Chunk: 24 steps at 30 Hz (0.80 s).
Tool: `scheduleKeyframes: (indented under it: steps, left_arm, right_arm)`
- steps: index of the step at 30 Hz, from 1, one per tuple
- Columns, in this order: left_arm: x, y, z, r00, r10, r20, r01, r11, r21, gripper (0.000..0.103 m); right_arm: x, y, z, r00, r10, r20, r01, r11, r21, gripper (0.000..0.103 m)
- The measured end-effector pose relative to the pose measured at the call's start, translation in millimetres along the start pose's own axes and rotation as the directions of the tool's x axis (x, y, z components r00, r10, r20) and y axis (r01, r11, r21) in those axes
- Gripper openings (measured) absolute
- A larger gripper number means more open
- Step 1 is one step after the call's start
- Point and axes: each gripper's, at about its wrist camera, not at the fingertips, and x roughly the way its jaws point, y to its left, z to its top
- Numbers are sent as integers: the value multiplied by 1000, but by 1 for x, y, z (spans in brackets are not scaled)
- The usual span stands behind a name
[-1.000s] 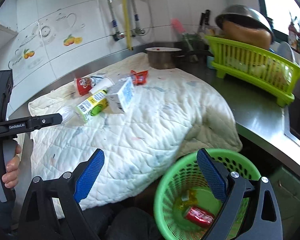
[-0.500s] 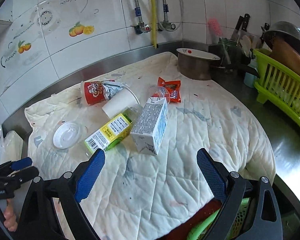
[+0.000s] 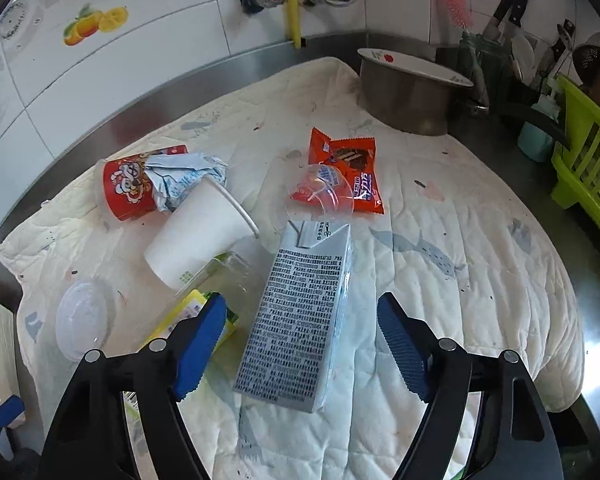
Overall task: Collect trash
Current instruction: 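Grasp the white milk carton with the right tool while the left tool grasps the clear bottle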
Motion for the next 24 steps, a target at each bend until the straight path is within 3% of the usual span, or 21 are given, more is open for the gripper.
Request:
scheduleKeyframes:
  steps: [4,7,14,24]
  left_arm:
    - [1,-6,4,1000,5,4,-5,1000,19,84]
    - [4,-14,10,1000,18,12,-19,999,51,84]
    - [15,-49,27,998,42,36,-48,984,174,84]
    - [59,-102,41,997,66,29,-72,937,343,84]
  right_arm:
    - [18,-4,2,998,-19,-56,20,1000,10,61]
    - [20,-8,0,997,-12,-72,13,1000,10,44]
    - [-7,-21,-9,1000,8,-26,-8,1000,-1,40]
    - [-69,-40,-33,998,29,51,-26,998,-58,39]
